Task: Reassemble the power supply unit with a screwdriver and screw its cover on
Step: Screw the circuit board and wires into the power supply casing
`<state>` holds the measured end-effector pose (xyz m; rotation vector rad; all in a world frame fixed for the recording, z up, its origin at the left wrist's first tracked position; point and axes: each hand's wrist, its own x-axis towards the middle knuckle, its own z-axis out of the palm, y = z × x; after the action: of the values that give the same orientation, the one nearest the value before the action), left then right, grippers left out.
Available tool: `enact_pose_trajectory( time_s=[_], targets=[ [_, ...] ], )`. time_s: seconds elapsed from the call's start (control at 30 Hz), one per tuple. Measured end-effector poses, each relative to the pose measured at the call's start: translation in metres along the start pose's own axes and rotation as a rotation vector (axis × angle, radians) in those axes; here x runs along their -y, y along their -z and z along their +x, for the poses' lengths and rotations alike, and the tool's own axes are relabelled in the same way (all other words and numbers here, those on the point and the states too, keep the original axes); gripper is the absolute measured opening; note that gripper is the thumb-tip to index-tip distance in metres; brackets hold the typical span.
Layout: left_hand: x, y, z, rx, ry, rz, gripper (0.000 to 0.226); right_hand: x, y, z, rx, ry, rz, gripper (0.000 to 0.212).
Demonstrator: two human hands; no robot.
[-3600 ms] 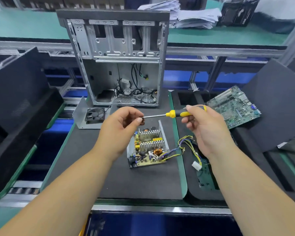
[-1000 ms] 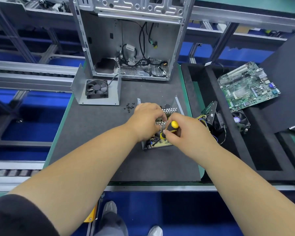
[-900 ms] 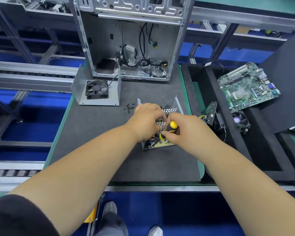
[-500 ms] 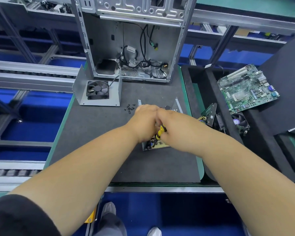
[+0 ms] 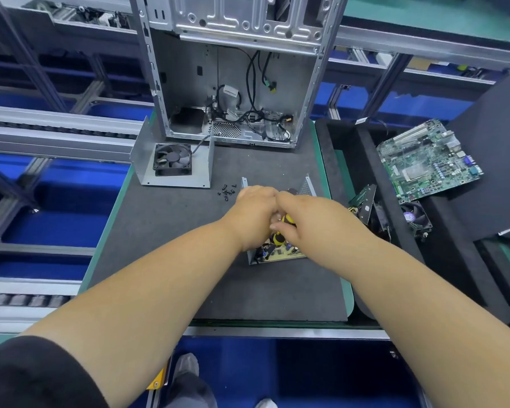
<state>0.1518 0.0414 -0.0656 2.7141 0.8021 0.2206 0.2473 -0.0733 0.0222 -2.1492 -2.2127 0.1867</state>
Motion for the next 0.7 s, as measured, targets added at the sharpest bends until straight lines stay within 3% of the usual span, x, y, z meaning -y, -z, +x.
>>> enact_pose_trajectory(
  time_s=[0.1,0.27,0.37,0.47,0.6,0.7],
  targets=[
    [-0.002,0.002,0.000,-0.002,-0.005,0.004,0.030,0.003,-0.006,0.001,-0.026,-0.183,-0.243,0.037],
    [-0.005,0.005,-0.002,0.020,0.040,-0.059,0.029,-0.005,0.000,-0.003,0.104,0.029,0.311,0.012],
    [-0.011,0.011,0.002,0.108,0.088,0.058,0.025,-0.004,-0.003,-0.001,-0.007,0.062,0.106,0.016],
    [-0.008,0.007,-0.002,0.016,0.045,-0.041,0.032,0.001,-0.010,-0.001,-0.081,-0.072,-0.163,0.029],
    [-0.003,0.003,-0.008,-0.082,0.000,-0.148,0.031,-0.001,-0.007,-0.004,0.008,-0.105,0.196,0.026],
    [-0.005,0.006,-0.007,-0.048,-0.002,-0.133,0.030,-0.004,-0.003,-0.002,0.026,-0.084,0.145,0.022]
  ],
)
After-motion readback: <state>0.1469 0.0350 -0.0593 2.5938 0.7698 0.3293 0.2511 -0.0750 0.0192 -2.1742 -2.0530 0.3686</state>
